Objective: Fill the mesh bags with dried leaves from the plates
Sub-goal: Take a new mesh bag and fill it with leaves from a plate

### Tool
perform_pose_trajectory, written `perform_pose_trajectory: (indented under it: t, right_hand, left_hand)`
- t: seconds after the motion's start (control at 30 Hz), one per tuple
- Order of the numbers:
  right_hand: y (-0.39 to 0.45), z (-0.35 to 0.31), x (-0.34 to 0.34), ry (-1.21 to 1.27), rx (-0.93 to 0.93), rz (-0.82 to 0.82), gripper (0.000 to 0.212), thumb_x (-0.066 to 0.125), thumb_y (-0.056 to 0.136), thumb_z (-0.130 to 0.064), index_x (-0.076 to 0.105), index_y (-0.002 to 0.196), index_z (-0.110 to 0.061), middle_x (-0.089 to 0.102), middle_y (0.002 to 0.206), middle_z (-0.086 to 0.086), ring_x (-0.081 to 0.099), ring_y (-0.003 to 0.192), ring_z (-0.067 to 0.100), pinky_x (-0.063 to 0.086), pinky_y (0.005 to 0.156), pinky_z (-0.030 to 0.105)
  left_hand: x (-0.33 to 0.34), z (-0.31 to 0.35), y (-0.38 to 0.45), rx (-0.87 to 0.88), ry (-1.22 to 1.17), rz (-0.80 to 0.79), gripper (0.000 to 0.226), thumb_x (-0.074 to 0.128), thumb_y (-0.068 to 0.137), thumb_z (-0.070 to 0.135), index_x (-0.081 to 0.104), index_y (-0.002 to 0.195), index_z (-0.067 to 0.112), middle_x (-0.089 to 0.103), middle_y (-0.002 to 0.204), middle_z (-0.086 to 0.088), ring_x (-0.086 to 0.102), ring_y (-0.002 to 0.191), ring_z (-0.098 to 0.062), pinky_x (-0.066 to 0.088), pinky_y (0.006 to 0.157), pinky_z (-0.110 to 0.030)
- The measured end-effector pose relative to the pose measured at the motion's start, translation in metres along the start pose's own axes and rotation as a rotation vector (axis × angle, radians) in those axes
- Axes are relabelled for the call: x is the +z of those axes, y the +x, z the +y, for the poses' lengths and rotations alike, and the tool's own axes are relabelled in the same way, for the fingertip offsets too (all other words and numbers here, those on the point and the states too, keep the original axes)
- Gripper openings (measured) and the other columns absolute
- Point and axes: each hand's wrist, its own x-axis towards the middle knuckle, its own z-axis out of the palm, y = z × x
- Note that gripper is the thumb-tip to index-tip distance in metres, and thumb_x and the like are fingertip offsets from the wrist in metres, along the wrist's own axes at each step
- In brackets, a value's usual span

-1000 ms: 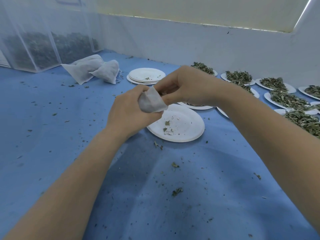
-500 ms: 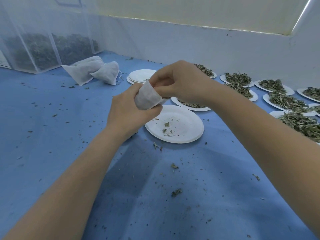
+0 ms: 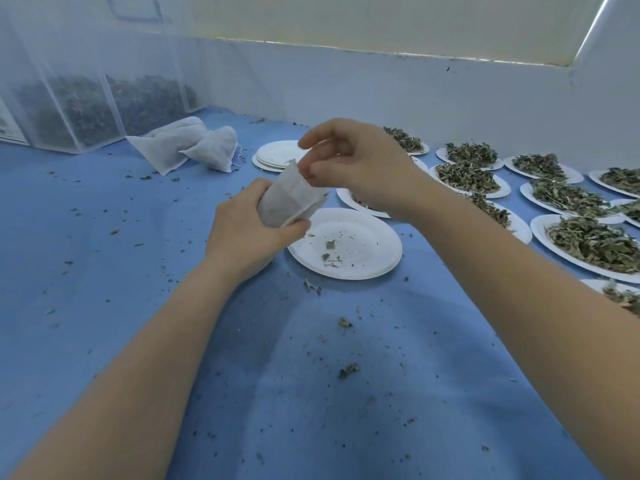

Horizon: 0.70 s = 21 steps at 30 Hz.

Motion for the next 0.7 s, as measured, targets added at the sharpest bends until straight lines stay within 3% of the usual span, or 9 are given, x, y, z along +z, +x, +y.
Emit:
perform_pose_trajectory:
  t: [0.1,0.2,0.3,0.37,0.5,0.7]
  right_hand:
    - [-0.008,0.008,-0.009,-0.050,0.038,0.128,0.032,0.048,0.084,0.004,0.059,0.094,-0.024,0.069,0.087,-0.006,0.066,0.091,0.015,0.054,0.084,0.028]
    - [-0.026,0.025,-0.012,-0.376,0.221,0.009,0.029,0.060,0.087,-0.024,0.054,0.115,-0.027,0.063,0.115,-0.007,0.057,0.106,0.013,0.047,0.081,0.026]
    - [-0.042,0.039,-0.004,-0.653,0.448,-0.157,0.098,0.068,0.066,-0.068,0.028,0.143,-0.021,0.036,0.144,0.002,0.033,0.132,0.021,0.035,0.100,0.035]
    - [-0.048,0.042,0.006,-0.733,0.538,-0.161,0.126,0.065,0.050,-0.081,0.013,0.148,-0.023,0.023,0.151,0.009,0.020,0.139,0.029,0.029,0.106,0.047]
    - [-0.051,0.051,0.019,-0.728,0.635,-0.121,0.142,0.062,0.042,-0.087,-0.003,0.150,-0.021,0.018,0.153,0.015,0.017,0.140,0.033,0.021,0.109,0.048]
    - [-0.054,0.047,0.026,-0.629,0.609,-0.023,0.146,0.067,0.038,-0.084,-0.002,0.148,-0.019,0.023,0.148,0.015,0.018,0.137,0.035,0.022,0.108,0.045]
  left_hand:
    - [-0.003,-0.006,0.000,-0.042,0.003,-0.031,0.034,0.071,0.053,0.054,0.051,0.078,0.041,0.059,0.078,0.021,0.052,0.075,0.006,0.035,0.056,-0.020]
    - [-0.005,-0.013,-0.001,-0.083,0.019,-0.074,0.038,0.076,0.056,0.053,0.051,0.078,0.034,0.058,0.079,0.016,0.052,0.074,0.001,0.034,0.055,-0.022]
    - [-0.007,-0.017,-0.002,-0.110,-0.014,-0.072,0.038,0.077,0.056,0.051,0.054,0.081,0.033,0.060,0.081,0.014,0.054,0.078,-0.003,0.037,0.057,-0.023]
    - [-0.007,-0.018,-0.002,-0.109,-0.010,-0.071,0.036,0.078,0.059,0.049,0.054,0.081,0.033,0.060,0.082,0.014,0.053,0.078,-0.001,0.037,0.057,-0.023]
    - [-0.005,-0.019,-0.002,-0.126,-0.011,-0.045,0.029,0.077,0.065,0.045,0.054,0.080,0.033,0.061,0.082,0.014,0.054,0.075,0.000,0.038,0.057,-0.022]
    - [-0.009,-0.007,-0.002,-0.168,-0.040,0.086,0.026,0.071,0.067,0.044,0.049,0.069,0.030,0.054,0.068,0.015,0.050,0.059,0.009,0.032,0.050,-0.018]
